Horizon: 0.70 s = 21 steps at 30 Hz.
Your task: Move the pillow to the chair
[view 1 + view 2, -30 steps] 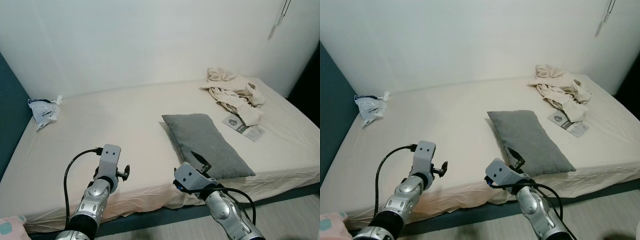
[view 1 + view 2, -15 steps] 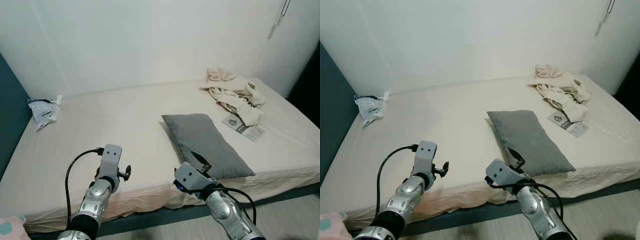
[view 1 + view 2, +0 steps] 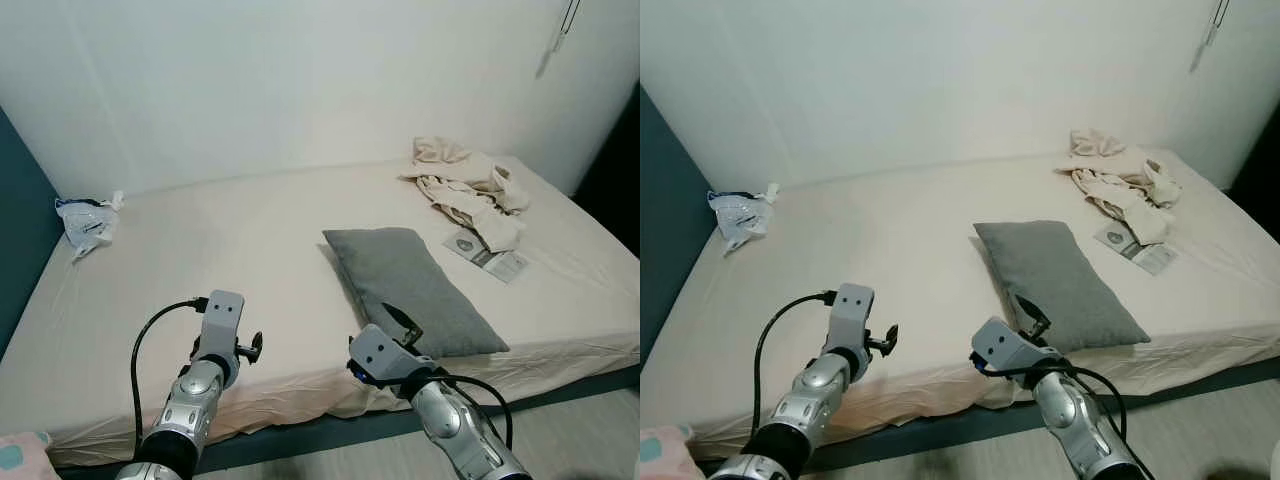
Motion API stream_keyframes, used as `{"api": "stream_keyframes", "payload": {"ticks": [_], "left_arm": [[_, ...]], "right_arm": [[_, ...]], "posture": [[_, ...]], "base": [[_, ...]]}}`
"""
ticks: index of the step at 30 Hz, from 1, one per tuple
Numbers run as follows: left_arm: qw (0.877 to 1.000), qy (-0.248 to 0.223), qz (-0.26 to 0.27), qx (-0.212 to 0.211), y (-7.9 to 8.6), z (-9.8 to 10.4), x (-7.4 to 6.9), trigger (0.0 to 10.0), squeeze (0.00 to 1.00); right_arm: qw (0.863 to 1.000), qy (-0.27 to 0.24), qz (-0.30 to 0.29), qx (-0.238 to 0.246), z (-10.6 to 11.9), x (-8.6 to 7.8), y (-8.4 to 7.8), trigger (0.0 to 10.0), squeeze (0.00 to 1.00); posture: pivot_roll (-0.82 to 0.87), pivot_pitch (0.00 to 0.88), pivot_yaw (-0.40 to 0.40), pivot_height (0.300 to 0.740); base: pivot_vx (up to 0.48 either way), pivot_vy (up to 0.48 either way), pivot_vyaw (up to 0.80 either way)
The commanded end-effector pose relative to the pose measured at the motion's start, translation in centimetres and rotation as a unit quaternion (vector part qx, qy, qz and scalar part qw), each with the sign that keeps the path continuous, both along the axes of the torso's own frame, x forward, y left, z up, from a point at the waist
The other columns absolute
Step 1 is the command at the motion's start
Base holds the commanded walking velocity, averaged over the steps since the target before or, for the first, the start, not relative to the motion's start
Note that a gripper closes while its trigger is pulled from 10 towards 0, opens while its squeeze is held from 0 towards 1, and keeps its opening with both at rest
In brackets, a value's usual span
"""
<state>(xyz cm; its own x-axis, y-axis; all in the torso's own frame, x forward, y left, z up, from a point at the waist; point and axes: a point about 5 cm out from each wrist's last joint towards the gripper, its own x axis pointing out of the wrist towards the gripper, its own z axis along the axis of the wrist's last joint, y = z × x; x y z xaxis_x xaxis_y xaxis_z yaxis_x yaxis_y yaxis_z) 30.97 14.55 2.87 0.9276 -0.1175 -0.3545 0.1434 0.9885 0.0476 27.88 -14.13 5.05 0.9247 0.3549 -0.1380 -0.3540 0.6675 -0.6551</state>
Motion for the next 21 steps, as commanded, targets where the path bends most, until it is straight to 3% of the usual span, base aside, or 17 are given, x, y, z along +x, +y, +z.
{"api": "stream_keyframes", "payload": {"ticks": [1,21], "left_arm": [[1.0,0.006,-0.001,0.003,0.09,-0.16,0.01,10.0,0.0],[1.0,0.008,0.0,0.003,0.08,-0.33,-0.18,10.0,0.0]], "right_arm": [[1.0,0.0,-0.005,0.01,0.0,0.02,-0.03,10.0,0.0],[1.0,0.0,-0.006,0.012,0.02,0.01,-0.05,10.0,0.0]], "posture": [[-0.09,0.05,0.044,0.74],[-0.08,0.052,0.041,0.74]], "base": [[0.0,0.0,0.0],[0.0,0.0,0.0]]}}
